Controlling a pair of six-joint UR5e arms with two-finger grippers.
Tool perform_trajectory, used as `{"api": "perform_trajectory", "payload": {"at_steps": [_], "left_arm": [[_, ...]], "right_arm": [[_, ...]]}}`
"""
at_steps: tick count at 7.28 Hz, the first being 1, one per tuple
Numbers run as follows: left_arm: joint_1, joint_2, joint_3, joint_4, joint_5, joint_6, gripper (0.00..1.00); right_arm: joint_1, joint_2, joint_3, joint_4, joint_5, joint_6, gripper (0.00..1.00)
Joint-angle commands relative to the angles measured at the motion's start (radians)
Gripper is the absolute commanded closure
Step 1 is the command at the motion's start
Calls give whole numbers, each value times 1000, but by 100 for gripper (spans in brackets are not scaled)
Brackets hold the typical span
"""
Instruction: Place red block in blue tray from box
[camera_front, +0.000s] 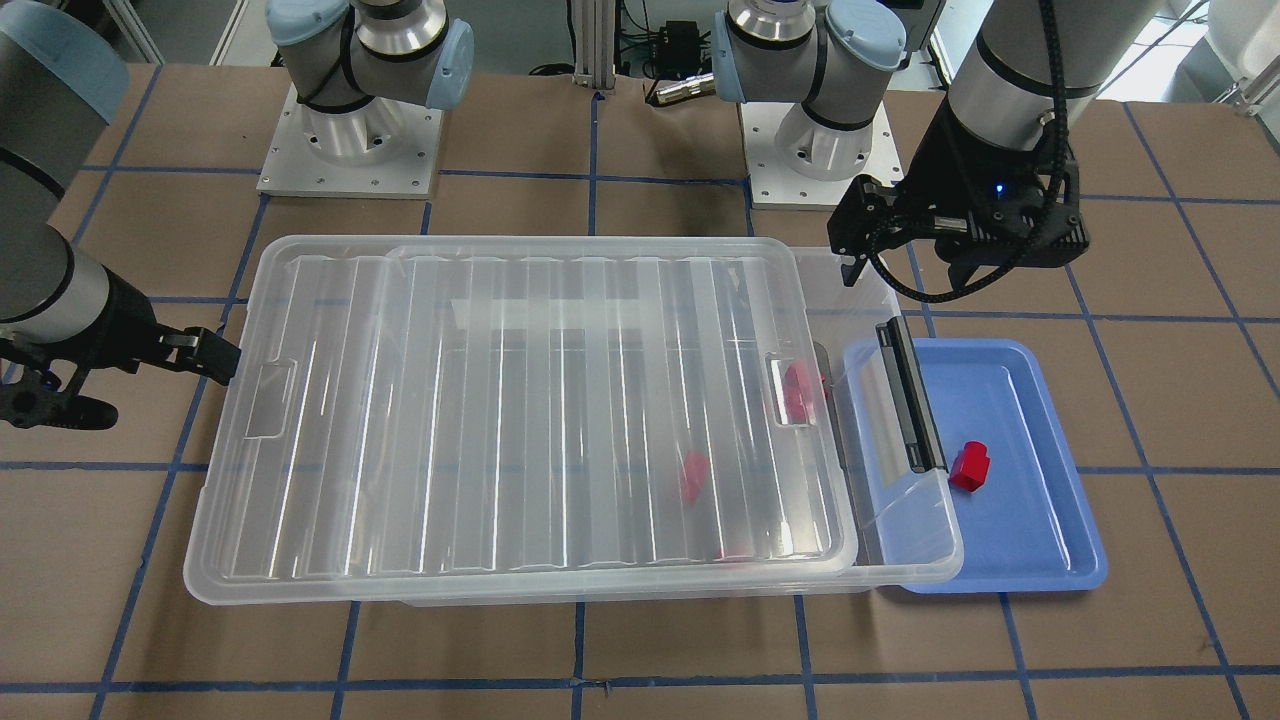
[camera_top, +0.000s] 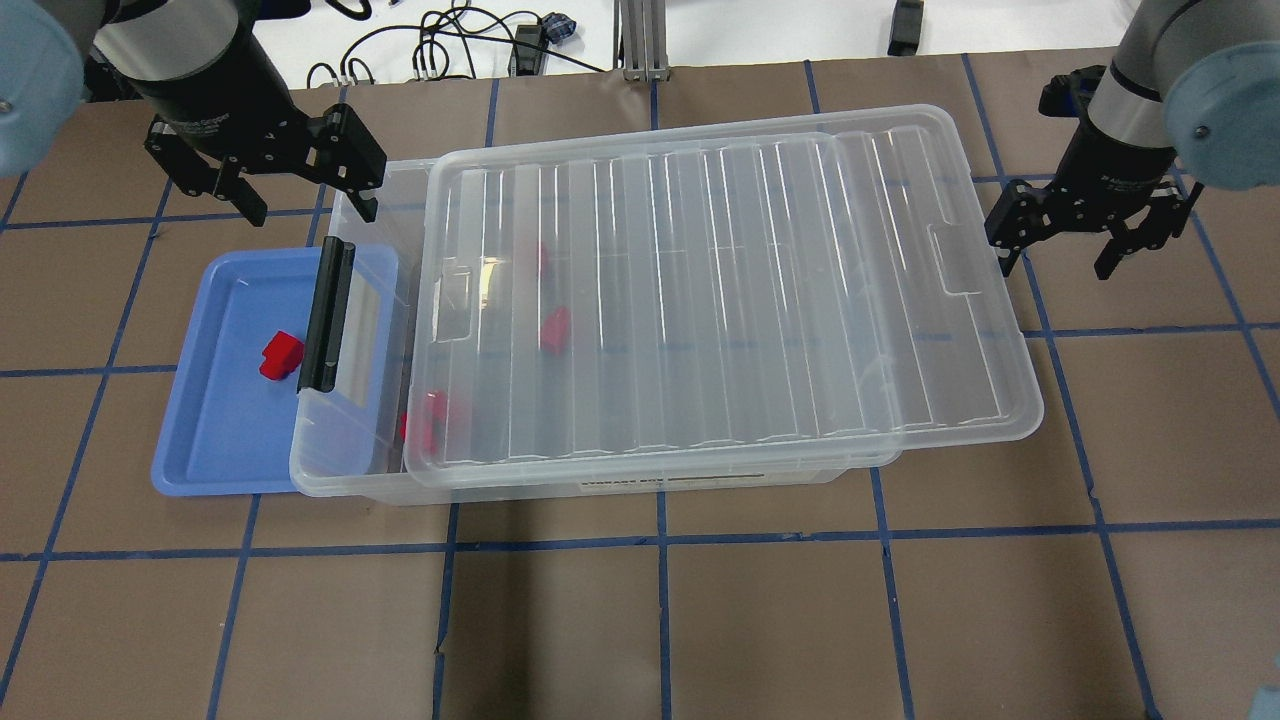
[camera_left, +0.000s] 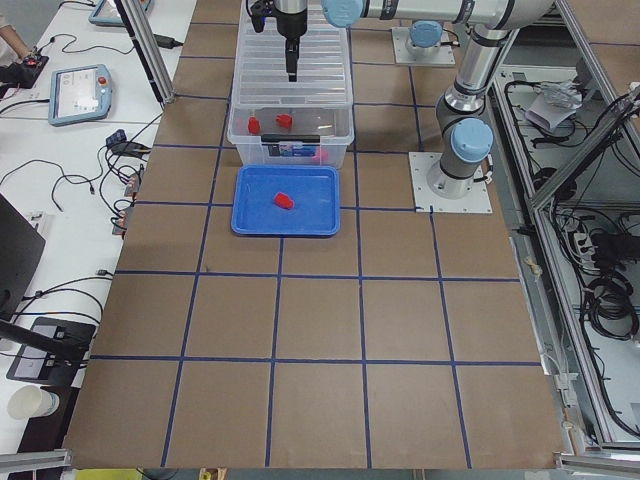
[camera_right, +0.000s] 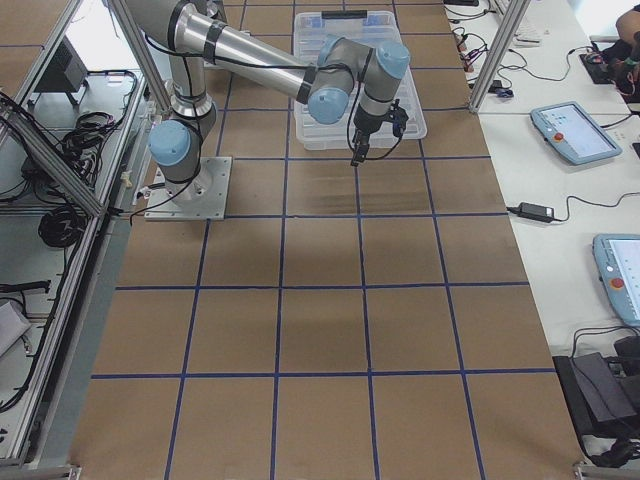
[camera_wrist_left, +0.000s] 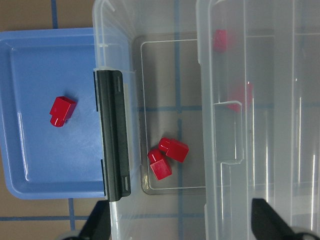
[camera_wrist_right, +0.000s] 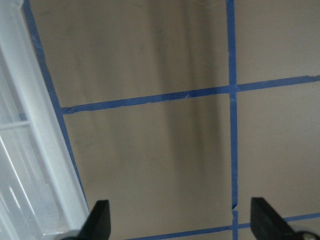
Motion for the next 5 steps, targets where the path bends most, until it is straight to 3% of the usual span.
{"api": "perform_trajectory", "payload": {"at_steps": [1,5], "left_arm": [[3,3,2,-1,1,1,0],[3,-15,-3,2,1,0,0]], "right_arm": [[67,0,0,2,24,98,0],[135,0,0,1,29,163,0]]}}
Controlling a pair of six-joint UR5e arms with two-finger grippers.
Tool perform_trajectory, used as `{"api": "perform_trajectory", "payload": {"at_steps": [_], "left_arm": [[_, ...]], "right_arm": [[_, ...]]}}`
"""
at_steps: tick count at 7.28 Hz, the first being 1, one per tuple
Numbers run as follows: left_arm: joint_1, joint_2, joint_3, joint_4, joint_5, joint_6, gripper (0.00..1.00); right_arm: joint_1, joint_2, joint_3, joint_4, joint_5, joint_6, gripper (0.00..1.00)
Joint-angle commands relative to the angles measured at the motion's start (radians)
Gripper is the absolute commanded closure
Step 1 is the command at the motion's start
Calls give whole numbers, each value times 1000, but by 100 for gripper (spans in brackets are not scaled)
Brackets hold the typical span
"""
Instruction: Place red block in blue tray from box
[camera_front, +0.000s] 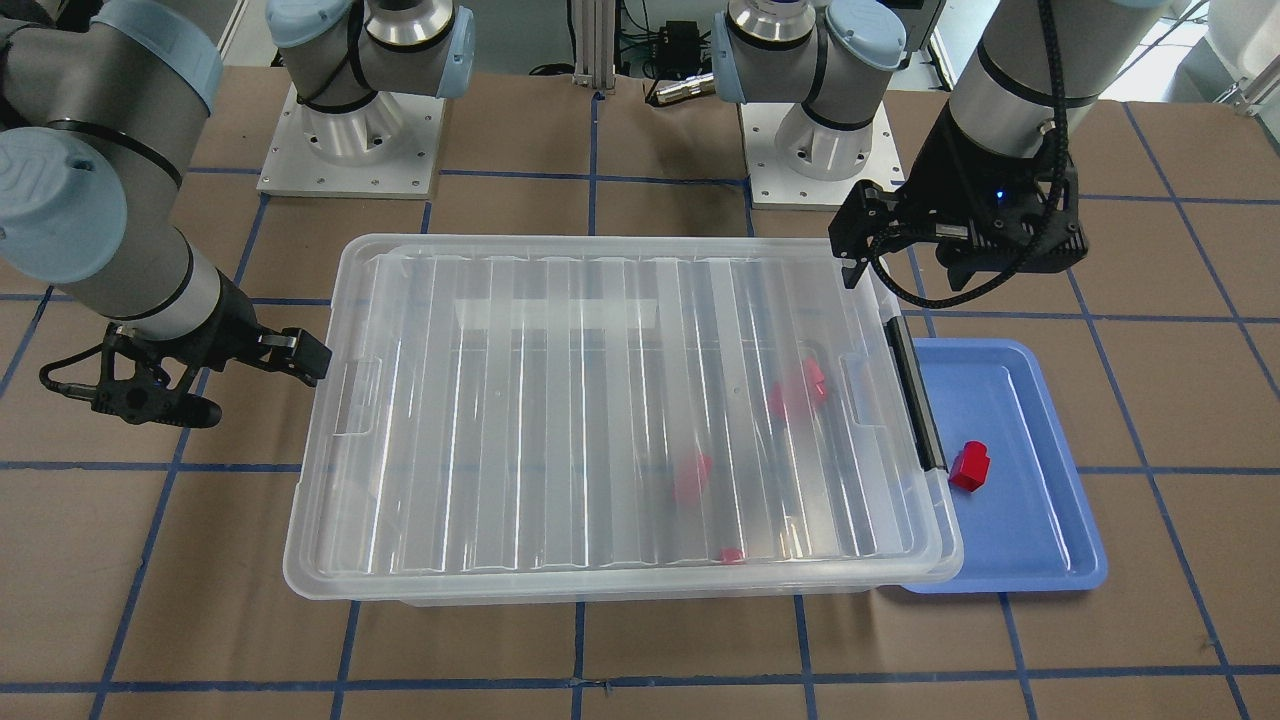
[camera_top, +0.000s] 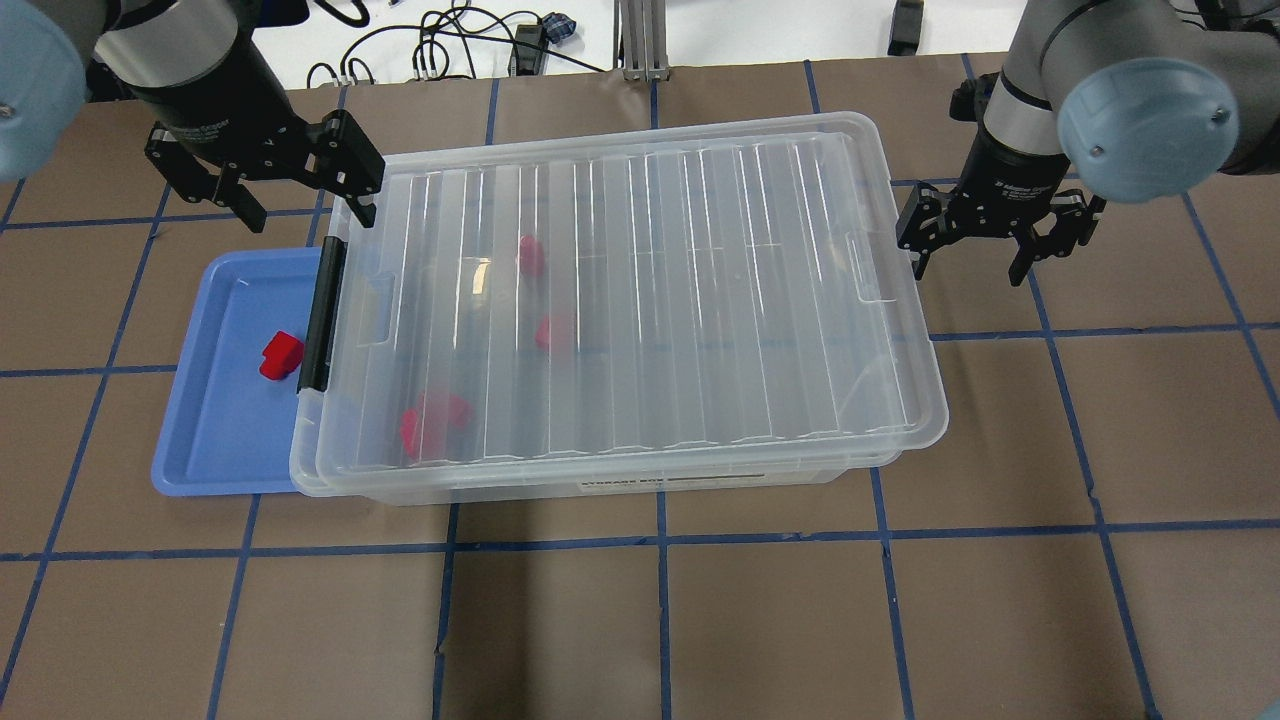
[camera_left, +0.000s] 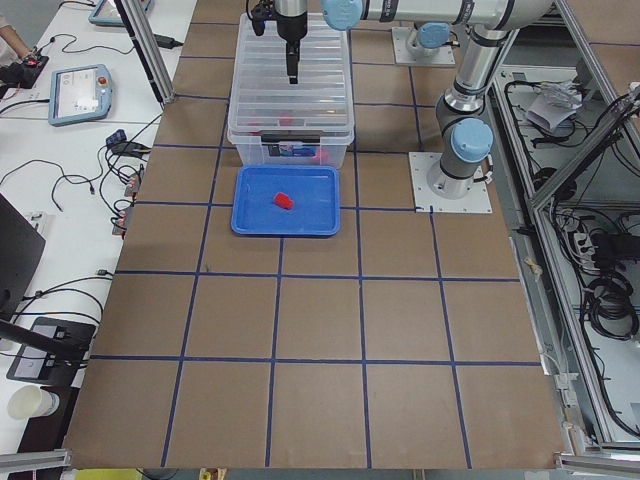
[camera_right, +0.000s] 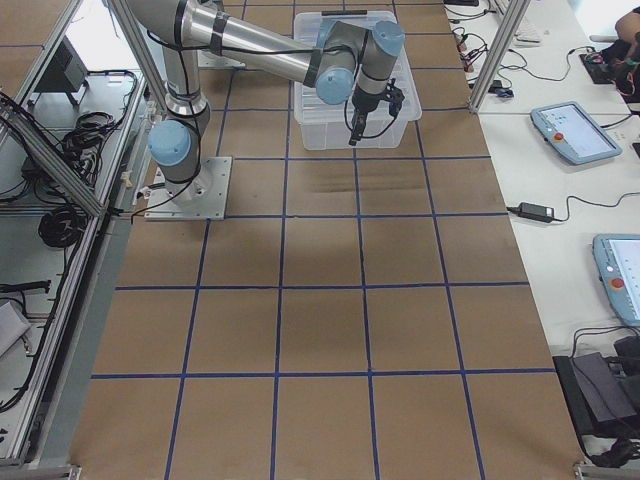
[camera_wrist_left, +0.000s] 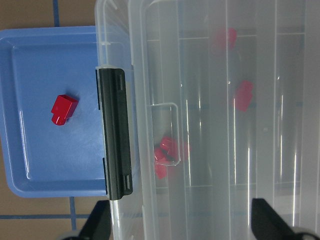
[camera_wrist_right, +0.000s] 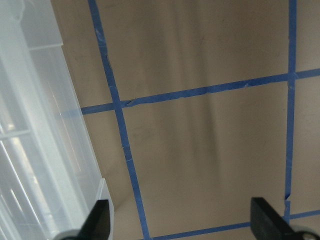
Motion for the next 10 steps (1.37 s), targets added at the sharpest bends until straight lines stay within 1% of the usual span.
{"api": "perform_trajectory", "payload": {"at_steps": [1,2,3,4,5,6,7,8,10], "left_arm": [[-9,-9,7,-5,3,1,0],[-12,-7,3,-5,4,-5,0],[-12,15,-8,-7,7,1,0],[-12,19,-10,-7,7,-3,0],[-12,20,-10,-7,7,-3,0],[-13,22,-10,-7,7,-3,0],[-13,22,-10,-7,7,-3,0],[-13,22,-10,-5,7,-3,0],[-13,25,-11,-7,7,-3,0]], "right_arm": [[8,-1,0,0,2,9,0],[10,-1,-2,2,2,9,0],[8,-14,-23,2,-5,9,0],[4,-96,-38,-1,-6,9,0],[4,-173,-32,-13,-12,9,0],[5,-204,-28,3,-5,12,0],[11,-244,-28,99,-2,15,0],[17,-263,-32,132,0,15,0],[68,-266,-29,135,-3,13,0]]}}
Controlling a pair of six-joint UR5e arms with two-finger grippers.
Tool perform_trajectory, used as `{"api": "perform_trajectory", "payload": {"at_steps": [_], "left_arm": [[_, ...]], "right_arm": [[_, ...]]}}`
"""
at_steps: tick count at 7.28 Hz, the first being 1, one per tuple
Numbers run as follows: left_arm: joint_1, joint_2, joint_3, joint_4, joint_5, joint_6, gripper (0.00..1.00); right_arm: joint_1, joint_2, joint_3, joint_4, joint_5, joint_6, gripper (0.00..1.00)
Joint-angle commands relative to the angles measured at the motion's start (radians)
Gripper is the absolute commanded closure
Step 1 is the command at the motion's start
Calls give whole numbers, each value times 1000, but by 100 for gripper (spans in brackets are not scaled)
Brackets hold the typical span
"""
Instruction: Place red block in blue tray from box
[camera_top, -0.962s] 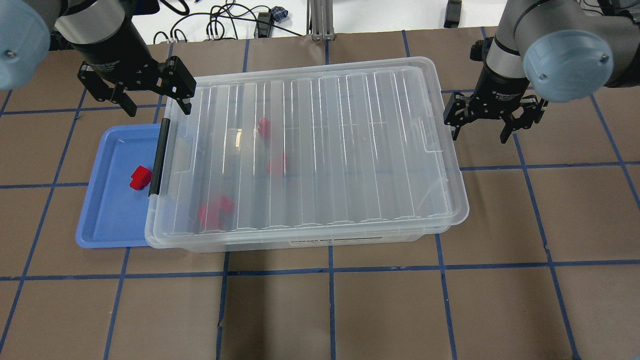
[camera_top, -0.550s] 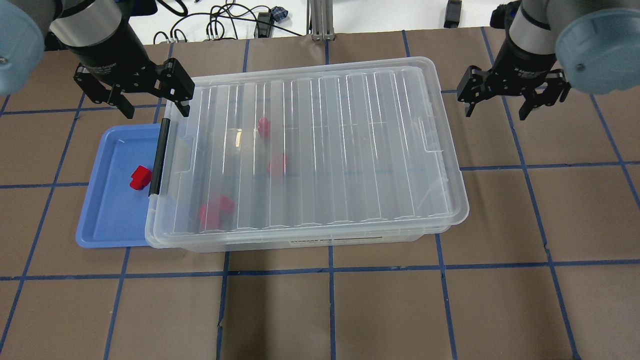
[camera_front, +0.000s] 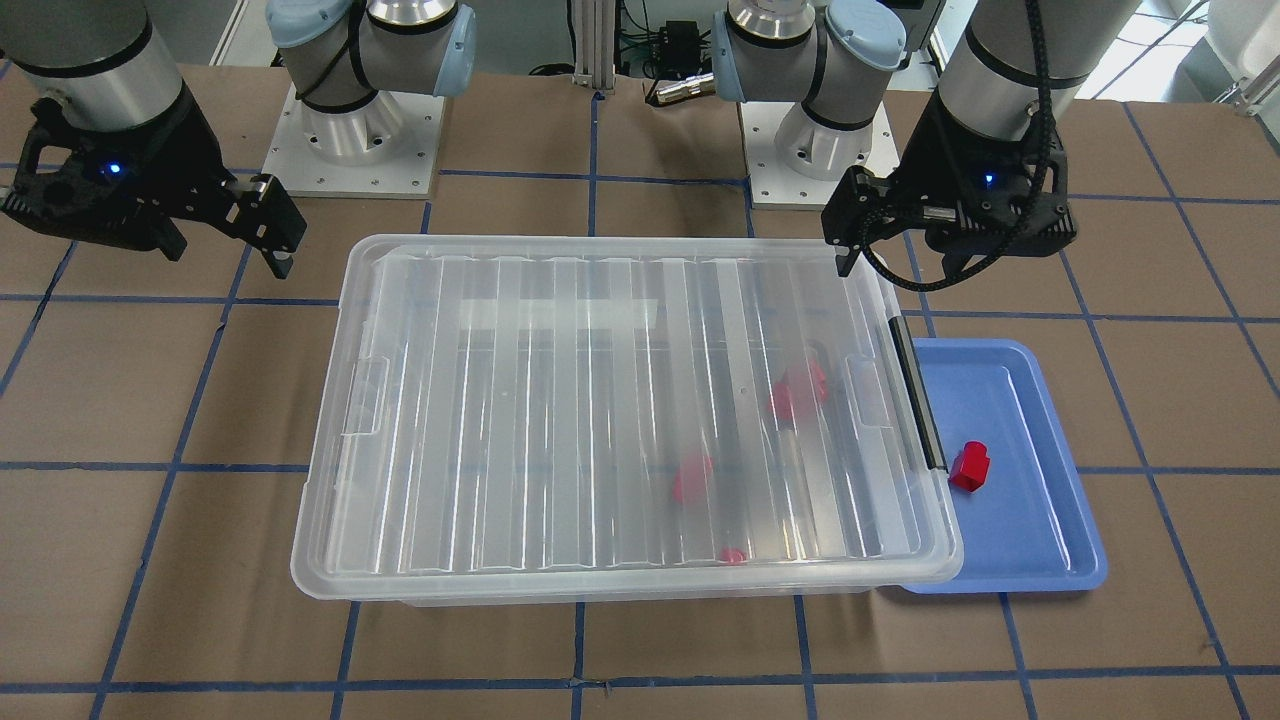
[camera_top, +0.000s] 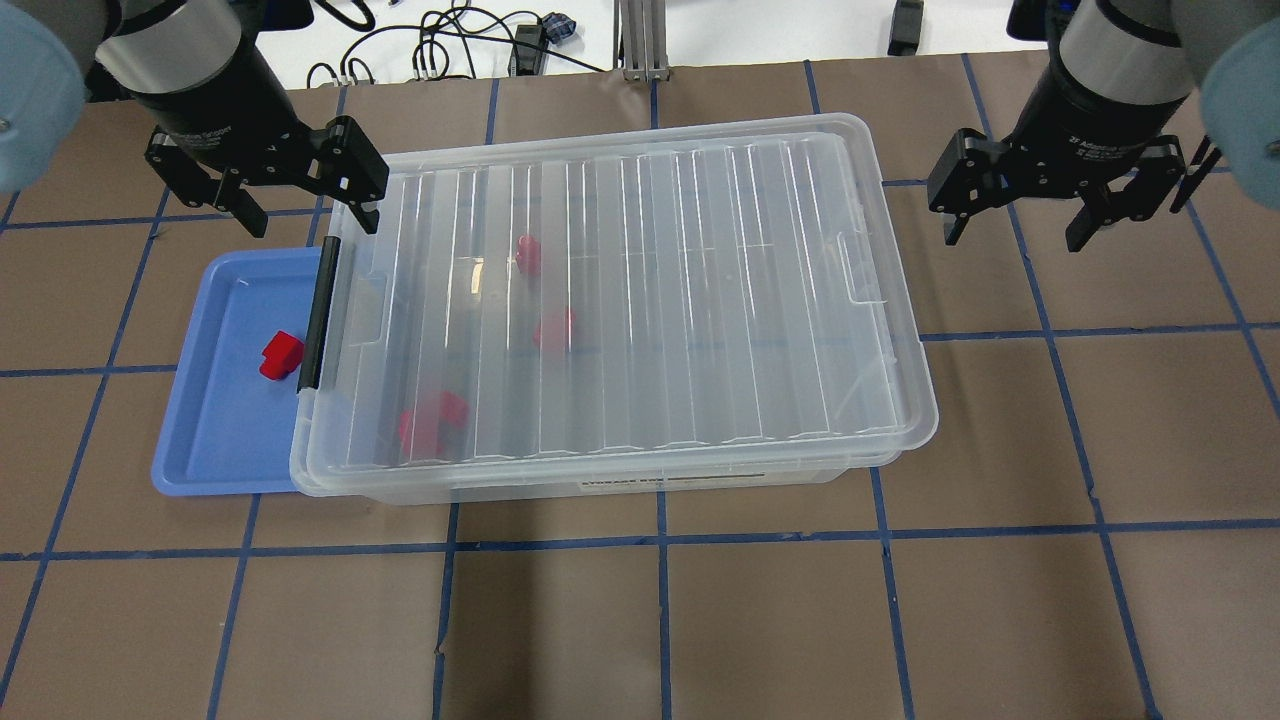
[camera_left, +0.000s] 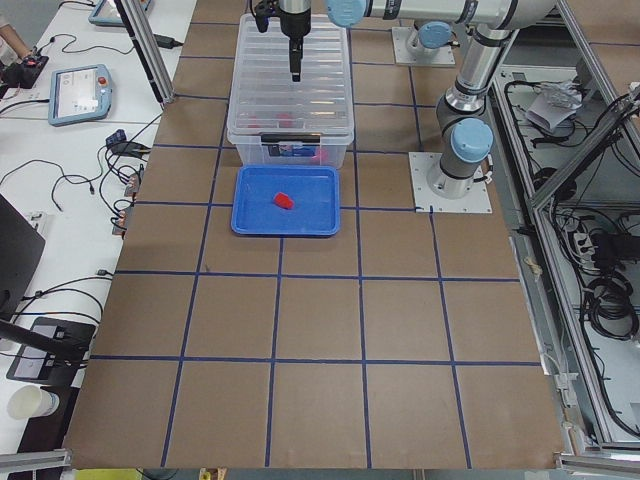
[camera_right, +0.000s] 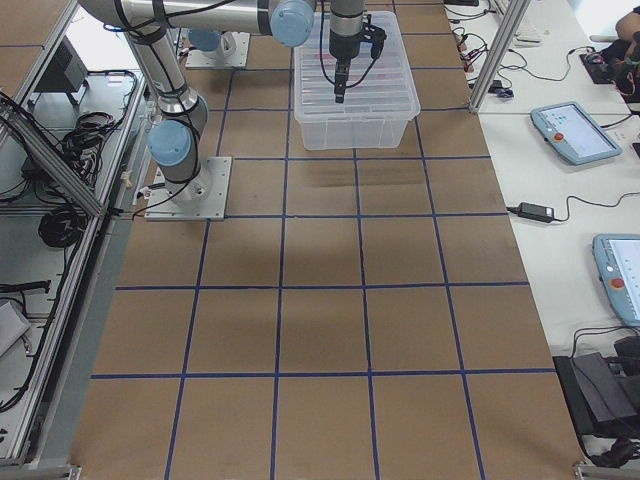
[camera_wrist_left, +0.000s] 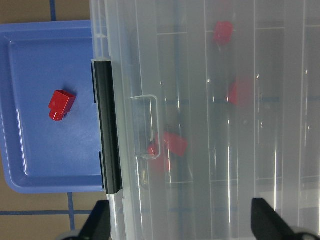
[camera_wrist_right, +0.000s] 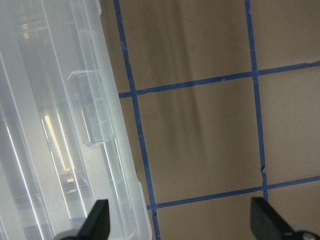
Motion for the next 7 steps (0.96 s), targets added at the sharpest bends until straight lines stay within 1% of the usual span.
{"api": "perform_trajectory", "payload": {"at_steps": [1,2,7], "left_arm": [[0,1,1,1,0,0,0],[1,-1,3,1,0,0,0],[2,-14,1,6,-2,5,0]], "right_arm": [[26,-29,4,12,-2,-1,0],[26,-46,2,56,-1,-3,0],[27,-49,-3,58,19,-15,0]]}}
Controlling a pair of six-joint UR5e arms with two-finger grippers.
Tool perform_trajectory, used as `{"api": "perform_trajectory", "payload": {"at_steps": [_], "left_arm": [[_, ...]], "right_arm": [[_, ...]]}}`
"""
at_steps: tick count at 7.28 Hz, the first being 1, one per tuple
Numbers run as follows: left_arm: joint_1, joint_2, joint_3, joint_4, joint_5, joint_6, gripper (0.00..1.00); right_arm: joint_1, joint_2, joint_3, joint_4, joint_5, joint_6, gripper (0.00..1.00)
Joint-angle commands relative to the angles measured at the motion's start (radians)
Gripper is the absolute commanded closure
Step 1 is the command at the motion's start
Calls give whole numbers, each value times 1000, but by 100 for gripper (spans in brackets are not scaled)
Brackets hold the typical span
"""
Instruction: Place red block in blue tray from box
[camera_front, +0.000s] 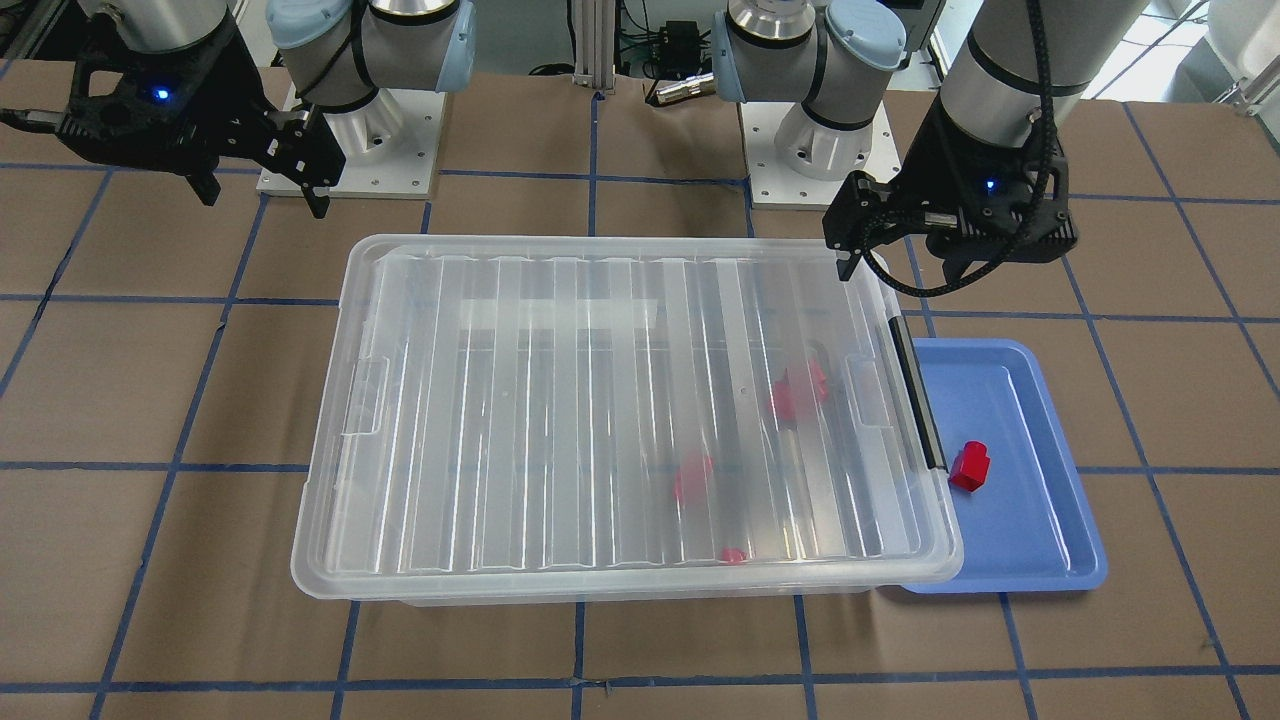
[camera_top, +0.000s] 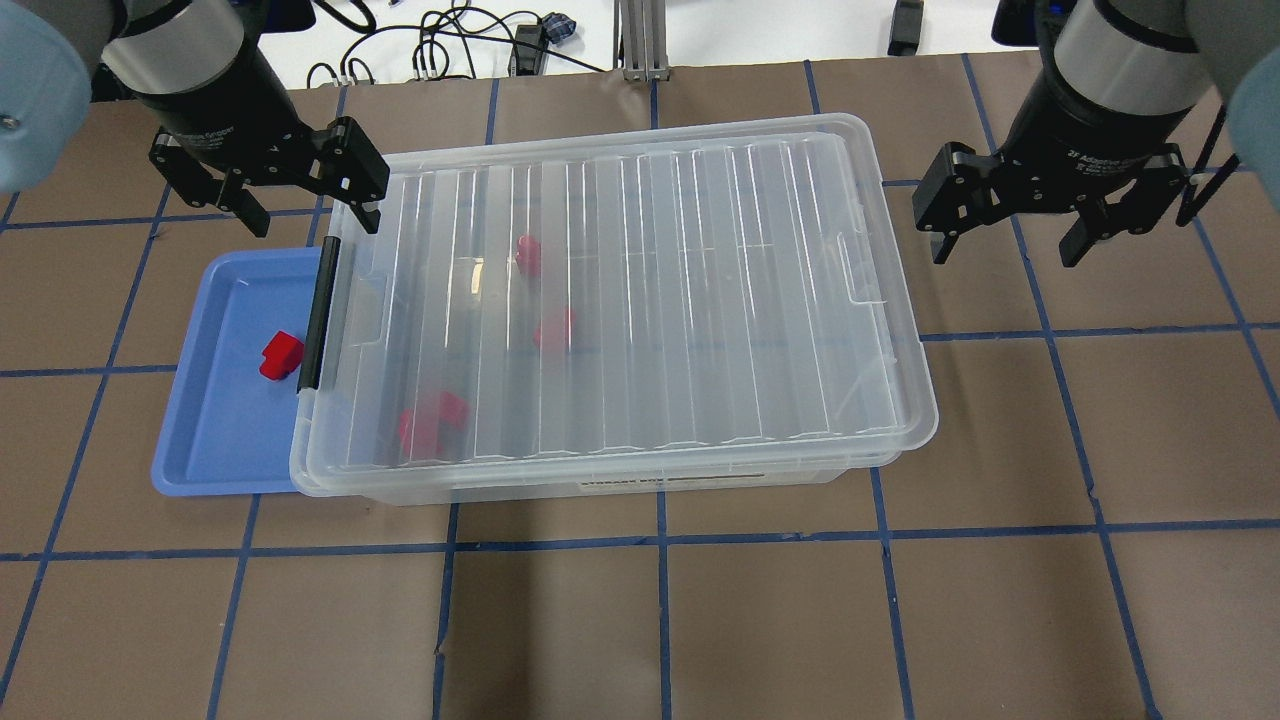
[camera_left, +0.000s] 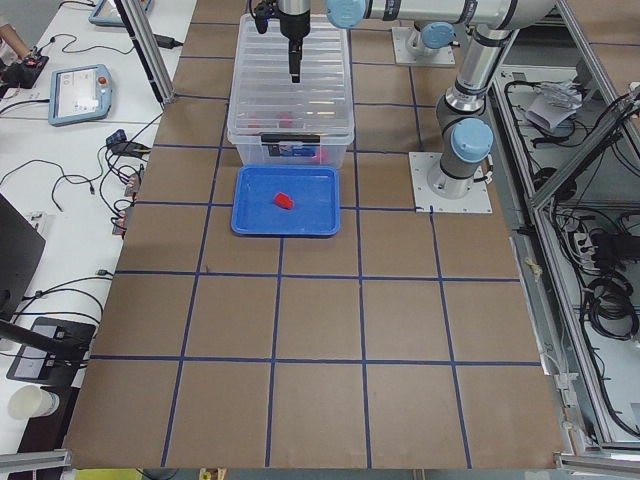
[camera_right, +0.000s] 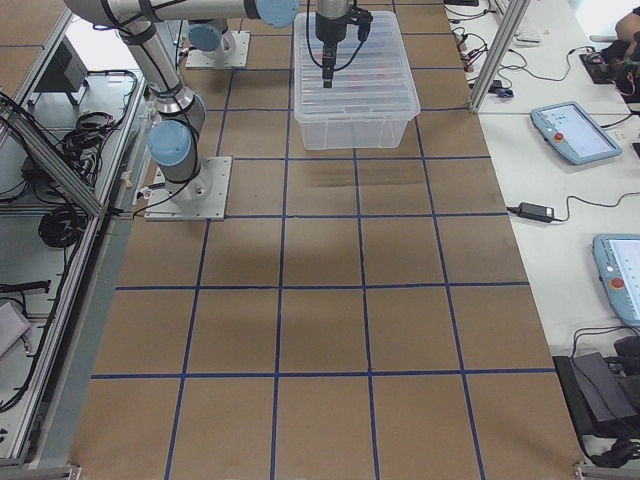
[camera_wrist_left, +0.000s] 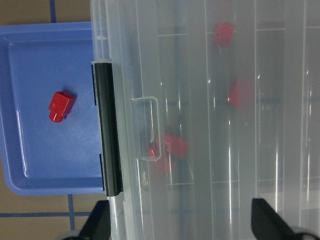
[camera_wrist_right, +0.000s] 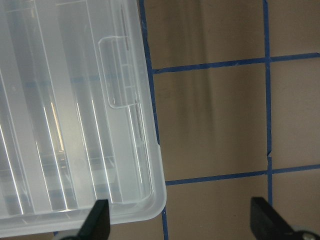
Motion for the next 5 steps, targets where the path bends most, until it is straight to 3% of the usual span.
{"api": "perform_trajectory", "payload": {"at_steps": [1,5], "left_arm": [[-2,-1,1,-1,1,1,0],[-3,10,-3,-4,-1,1,0]], "right_arm": [[0,-1,1,1,4,-4,0],[0,-11,4,1,1,-4,0]]}}
